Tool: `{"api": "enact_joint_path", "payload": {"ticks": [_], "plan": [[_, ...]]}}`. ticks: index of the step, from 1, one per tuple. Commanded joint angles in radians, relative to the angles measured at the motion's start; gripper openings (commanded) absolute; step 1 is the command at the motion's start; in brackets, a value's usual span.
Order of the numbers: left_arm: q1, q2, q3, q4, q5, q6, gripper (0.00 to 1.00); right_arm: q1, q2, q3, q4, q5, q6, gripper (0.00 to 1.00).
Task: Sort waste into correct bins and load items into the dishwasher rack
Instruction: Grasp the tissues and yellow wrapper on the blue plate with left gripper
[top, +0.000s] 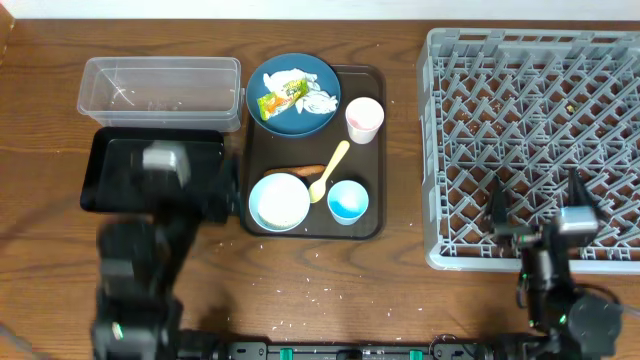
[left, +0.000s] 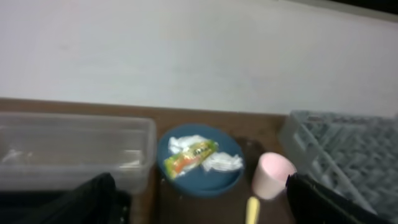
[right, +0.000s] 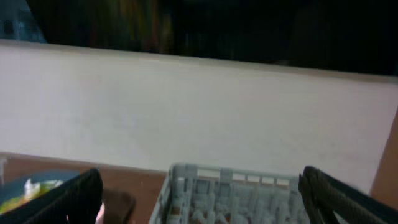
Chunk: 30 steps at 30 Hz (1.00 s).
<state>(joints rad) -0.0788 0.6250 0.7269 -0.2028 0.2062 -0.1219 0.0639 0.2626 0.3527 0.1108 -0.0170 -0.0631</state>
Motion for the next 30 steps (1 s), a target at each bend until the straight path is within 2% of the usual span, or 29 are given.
{"api": "enact_joint_path", "payload": {"ticks": [1, 4, 8, 10, 13, 18, 21, 27, 30], "plan": [[-0.017, 0.297, 0.285, -0.101, 0.089, 0.025, 0.9, 0.006, 0.173, 0.205, -0.128, -0.043, -0.077, 0.99], [-0.059, 0.556, 0.561, -0.251, 0.077, 0.047, 0.9, 0.006, 0.342, 0.396, -0.298, -0.043, -0.077, 0.99], [-0.119, 0.918, 0.985, -0.564, -0.05, 0.048, 0.9, 0.006, 0.573, 0.66, -0.558, -0.044, -0.077, 0.99], [-0.135, 1.073, 1.161, -0.689, -0.069, 0.052, 0.9, 0.006, 0.669, 0.77, -0.669, -0.045, -0.076, 0.99], [-0.154, 1.274, 1.342, -0.778, -0.053, 0.05, 0.9, 0.006, 0.783, 0.871, -0.756, -0.072, -0.06, 0.99], [-0.156, 1.463, 1.355, -0.7, -0.002, 0.047, 0.9, 0.006, 0.882, 0.88, -0.848, -0.154, 0.021, 0.99], [-0.161, 1.538, 1.355, -0.66, 0.076, 0.109, 0.9, 0.006, 0.92, 0.879, -0.88, -0.16, 0.021, 0.99], [-0.183, 1.629, 1.355, -0.607, 0.069, 0.229, 0.9, 0.006, 0.956, 0.879, -0.895, -0.159, 0.021, 0.99], [-0.184, 1.678, 1.355, -0.588, 0.042, 0.234, 0.9, 0.006, 0.961, 0.879, -0.902, -0.159, 0.008, 0.99]]}}
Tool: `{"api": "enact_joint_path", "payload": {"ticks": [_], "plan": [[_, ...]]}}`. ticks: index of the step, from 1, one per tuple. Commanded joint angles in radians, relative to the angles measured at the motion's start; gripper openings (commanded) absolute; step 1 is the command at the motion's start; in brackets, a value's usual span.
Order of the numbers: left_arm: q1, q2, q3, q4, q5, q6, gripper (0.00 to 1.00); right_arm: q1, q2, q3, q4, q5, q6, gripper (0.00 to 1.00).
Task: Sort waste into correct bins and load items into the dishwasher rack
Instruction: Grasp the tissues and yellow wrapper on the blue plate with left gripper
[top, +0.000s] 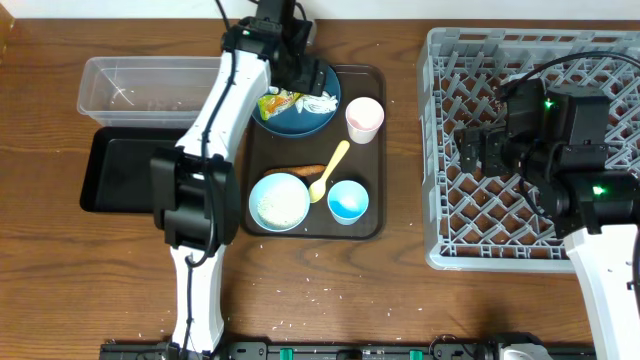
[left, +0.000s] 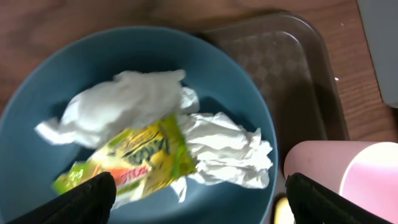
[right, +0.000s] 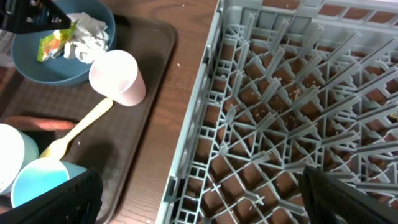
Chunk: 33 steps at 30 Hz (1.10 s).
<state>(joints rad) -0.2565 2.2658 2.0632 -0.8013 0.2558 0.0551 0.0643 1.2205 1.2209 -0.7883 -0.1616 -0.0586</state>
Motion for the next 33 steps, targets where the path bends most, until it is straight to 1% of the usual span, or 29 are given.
{"api": "enact_joint_path", "payload": {"ticks": [1, 6, 10, 16, 19, 20, 22, 25, 26, 27, 29, 30, 33], "plan": [[-0.006, 0.053, 0.019, 0.017, -0.021, 0.057, 0.9, 0.005, 0.004, 0.01, -0.005, -0.014, -0.003, 0.99], [-0.006, 0.119, 0.019, 0.045, -0.052, 0.056, 0.9, 0.005, 0.008, 0.01, -0.012, -0.011, -0.003, 0.99], [-0.006, 0.148, 0.018, 0.076, -0.121, 0.052, 0.9, 0.005, 0.008, 0.01, -0.02, -0.011, -0.003, 0.99], [-0.006, 0.186, 0.016, 0.108, -0.137, 0.045, 0.9, 0.005, 0.008, 0.01, -0.028, -0.011, -0.002, 0.99], [-0.006, 0.216, 0.014, 0.108, -0.137, 0.045, 0.88, 0.005, 0.008, 0.01, -0.028, -0.011, -0.002, 0.99], [-0.006, 0.226, 0.014, 0.108, -0.137, 0.045, 0.86, 0.005, 0.008, 0.01, -0.028, -0.011, -0.002, 0.99], [-0.006, 0.235, 0.014, 0.108, -0.137, 0.045, 0.75, 0.005, 0.008, 0.01, -0.028, -0.011, -0.003, 0.99], [-0.006, 0.239, 0.014, 0.108, -0.137, 0.045, 0.5, 0.005, 0.008, 0.01, -0.028, -0.011, -0.002, 0.99], [-0.006, 0.239, 0.014, 0.11, -0.137, 0.045, 0.37, 0.005, 0.008, 0.01, -0.028, -0.011, -0.003, 0.99], [-0.006, 0.239, 0.014, 0.112, -0.137, 0.045, 0.3, 0.005, 0.008, 0.01, -0.028, -0.011, -0.003, 0.98], [-0.006, 0.238, 0.014, 0.115, -0.137, 0.04, 0.09, 0.005, 0.008, 0.01, -0.027, -0.011, -0.003, 0.97], [-0.006, 0.236, 0.014, 0.115, -0.137, 0.028, 0.06, 0.005, 0.008, 0.01, -0.027, -0.011, -0.003, 0.97], [-0.005, 0.214, 0.014, 0.111, -0.137, -0.03, 0.06, 0.005, 0.008, 0.01, -0.027, -0.011, -0.003, 0.96]]}}
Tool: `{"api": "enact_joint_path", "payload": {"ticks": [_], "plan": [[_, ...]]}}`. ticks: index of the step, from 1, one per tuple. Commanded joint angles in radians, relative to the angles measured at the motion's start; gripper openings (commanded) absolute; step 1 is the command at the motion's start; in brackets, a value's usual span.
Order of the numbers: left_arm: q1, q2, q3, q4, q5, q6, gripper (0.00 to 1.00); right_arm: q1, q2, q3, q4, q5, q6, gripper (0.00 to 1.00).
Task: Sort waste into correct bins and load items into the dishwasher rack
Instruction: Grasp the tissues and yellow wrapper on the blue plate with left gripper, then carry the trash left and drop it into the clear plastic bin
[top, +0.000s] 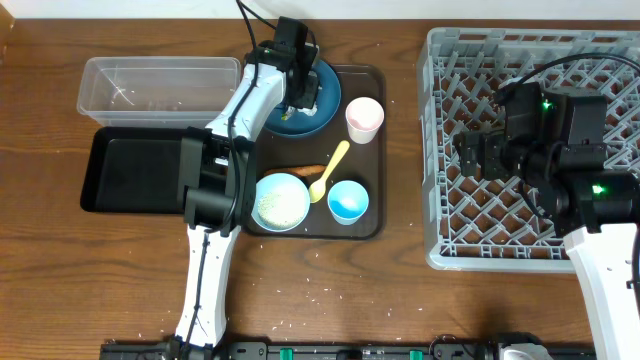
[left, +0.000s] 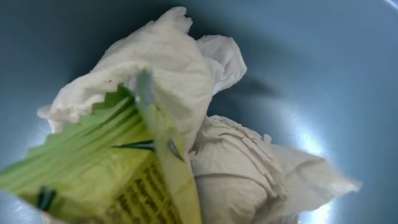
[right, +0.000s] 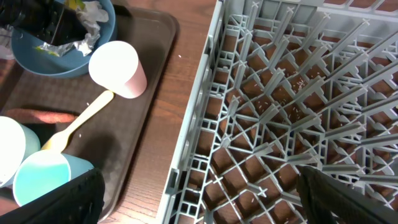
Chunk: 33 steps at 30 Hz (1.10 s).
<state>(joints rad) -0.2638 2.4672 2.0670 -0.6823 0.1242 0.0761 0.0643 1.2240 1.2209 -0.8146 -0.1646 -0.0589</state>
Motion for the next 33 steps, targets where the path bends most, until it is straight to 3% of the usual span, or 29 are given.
{"api": "enact_joint_path", "payload": {"ticks": [1, 12, 16, 21, 28, 33], "plan": [[0.004, -0.006, 0.01, -0.011, -0.006, -0.082, 0.06, 0.005, 0.005, 0.01, -0.001, -0.008, -0.002, 0.96], [0.079, -0.328, 0.01, -0.029, -0.007, -0.398, 0.06, 0.005, 0.005, 0.01, -0.002, -0.008, -0.002, 0.89], [0.127, -0.39, 0.01, -0.095, -0.126, -0.529, 0.06, 0.006, 0.005, 0.01, -0.005, -0.009, -0.002, 0.88], [0.181, -0.379, 0.005, -0.177, -0.325, -0.652, 0.06, 0.006, 0.005, 0.01, -0.01, -0.01, 0.003, 0.86], [0.253, -0.332, -0.062, -0.165, -0.373, -0.761, 0.06, 0.006, 0.005, 0.01, -0.01, -0.027, 0.01, 0.84], [0.287, -0.271, -0.064, -0.158, -0.373, -0.77, 0.09, 0.006, 0.005, 0.01, -0.01, -0.027, 0.014, 0.84]]}}
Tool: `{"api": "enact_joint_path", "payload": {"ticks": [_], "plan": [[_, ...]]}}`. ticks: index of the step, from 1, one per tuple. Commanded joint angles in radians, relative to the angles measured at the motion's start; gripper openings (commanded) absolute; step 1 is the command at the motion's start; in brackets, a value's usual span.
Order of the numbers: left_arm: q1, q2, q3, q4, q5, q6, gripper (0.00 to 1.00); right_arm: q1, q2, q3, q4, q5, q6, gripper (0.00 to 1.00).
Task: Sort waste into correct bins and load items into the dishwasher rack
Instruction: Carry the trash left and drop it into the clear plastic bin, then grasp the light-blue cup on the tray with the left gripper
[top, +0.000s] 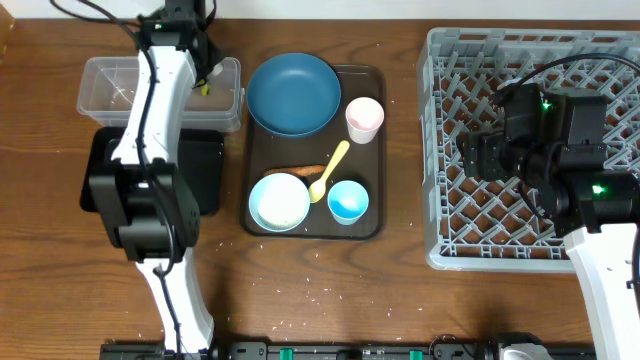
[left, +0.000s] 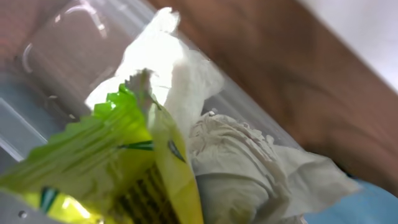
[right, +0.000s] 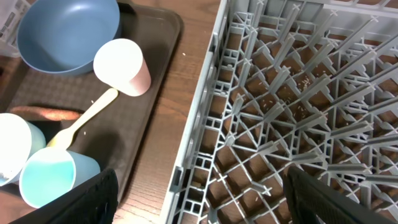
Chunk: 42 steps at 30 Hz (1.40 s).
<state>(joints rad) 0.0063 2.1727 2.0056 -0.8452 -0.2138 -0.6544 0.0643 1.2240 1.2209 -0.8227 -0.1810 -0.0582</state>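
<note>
My left gripper (top: 203, 74) hangs over the right end of the clear plastic bin (top: 130, 85), shut on a green-yellow snack wrapper (left: 106, 162) and crumpled white tissue (left: 249, 174); its fingers are hidden behind the waste. The blue plate (top: 293, 95) on the brown tray (top: 375, 150) is bare. My right gripper (right: 199, 202) stands open over the left edge of the grey dishwasher rack (top: 600, 60), holding nothing.
On the tray lie a pink cup (top: 364, 118), a yellow spoon (top: 330, 170), a white bowl (top: 280, 200), a light blue cup (top: 348, 201) and a brown food scrap (top: 298, 172). A black bin (top: 115, 185) sits in front of the clear one. Crumbs dot the table front.
My left gripper was down in the blue plate on the wrapper and tissue; it is now over the clear bin with them, and the plate is bare. The right arm barely shifted.
Both arms started low at the table's front with the waste on the plate. Then my left gripper was open above the plate and my right over the rack. The left was then down on the waste, and now holds it over the clear bin.
</note>
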Motion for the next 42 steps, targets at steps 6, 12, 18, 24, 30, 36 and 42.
{"api": "enact_joint_path", "payload": {"ticks": [6, 12, 18, 24, 30, 36, 42], "plan": [[0.03, 0.037, -0.002, 0.048, -0.034, -0.039, 0.53, 0.006, 0.005, 0.01, -0.002, -0.011, 0.013, 0.86], [0.025, -0.02, 0.02, 0.065, 0.048, 0.082, 0.66, 0.006, 0.005, 0.01, -0.001, -0.011, 0.013, 0.89], [0.007, -0.127, 0.022, 0.006, 0.325, 0.3, 0.66, 0.006, 0.005, 0.01, -0.002, -0.011, 0.013, 0.9], [-0.071, -0.201, 0.022, -0.229, 0.437, 0.383, 0.66, 0.006, 0.005, 0.01, -0.004, -0.011, 0.013, 0.92], [-0.23, -0.207, 0.004, -0.447, 0.441, 0.483, 0.66, 0.006, 0.005, 0.01, -0.004, -0.011, 0.013, 0.92], [-0.386, -0.207, -0.07, -0.489, 0.43, 0.5, 0.65, 0.006, 0.005, 0.01, -0.009, -0.011, 0.013, 0.93], [-0.473, -0.207, -0.237, -0.433, 0.431, 0.501, 0.65, 0.006, 0.005, 0.009, -0.011, -0.011, 0.015, 0.94]]}}
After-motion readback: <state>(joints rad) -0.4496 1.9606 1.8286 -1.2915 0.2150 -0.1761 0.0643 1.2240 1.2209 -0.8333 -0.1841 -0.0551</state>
